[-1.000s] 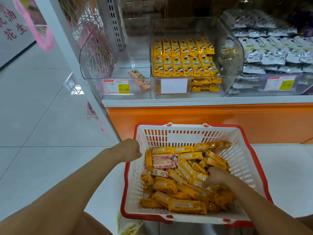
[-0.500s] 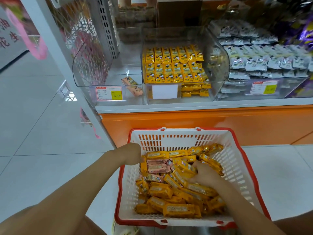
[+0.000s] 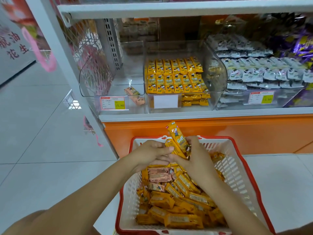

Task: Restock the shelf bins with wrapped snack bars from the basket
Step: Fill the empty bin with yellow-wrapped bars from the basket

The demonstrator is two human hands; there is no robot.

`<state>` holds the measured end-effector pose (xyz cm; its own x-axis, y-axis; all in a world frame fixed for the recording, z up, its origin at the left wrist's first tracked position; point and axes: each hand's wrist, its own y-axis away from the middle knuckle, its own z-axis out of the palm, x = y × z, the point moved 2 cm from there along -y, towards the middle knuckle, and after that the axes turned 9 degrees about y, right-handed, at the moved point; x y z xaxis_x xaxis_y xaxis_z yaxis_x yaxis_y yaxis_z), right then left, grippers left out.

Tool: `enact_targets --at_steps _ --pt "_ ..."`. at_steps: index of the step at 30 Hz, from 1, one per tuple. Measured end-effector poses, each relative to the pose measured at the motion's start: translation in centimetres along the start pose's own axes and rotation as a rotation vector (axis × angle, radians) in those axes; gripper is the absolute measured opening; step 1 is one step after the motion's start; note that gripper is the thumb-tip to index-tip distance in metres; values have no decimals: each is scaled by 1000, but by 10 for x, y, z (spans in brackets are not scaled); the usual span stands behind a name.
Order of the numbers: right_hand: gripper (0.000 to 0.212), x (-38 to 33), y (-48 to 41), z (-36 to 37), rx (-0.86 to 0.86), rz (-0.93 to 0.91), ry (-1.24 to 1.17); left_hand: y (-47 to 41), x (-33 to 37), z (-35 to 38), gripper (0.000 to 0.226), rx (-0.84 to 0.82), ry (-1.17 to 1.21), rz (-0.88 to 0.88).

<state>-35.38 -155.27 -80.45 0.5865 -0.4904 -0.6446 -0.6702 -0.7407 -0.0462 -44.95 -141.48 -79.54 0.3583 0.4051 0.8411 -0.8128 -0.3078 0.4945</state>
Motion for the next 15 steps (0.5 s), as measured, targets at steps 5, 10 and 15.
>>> enact_targets --at_steps 5,10,15 --pt "17 -2 -4 -25 85 -13 -134 2 9 8 20 -144 266 -34" --pt "14 5 -12 -40 27 68 -330 0 24 11 27 -206 463 12" --pt "29 3 -11 -47 21 62 -320 -6 34 18 29 -228 530 38"
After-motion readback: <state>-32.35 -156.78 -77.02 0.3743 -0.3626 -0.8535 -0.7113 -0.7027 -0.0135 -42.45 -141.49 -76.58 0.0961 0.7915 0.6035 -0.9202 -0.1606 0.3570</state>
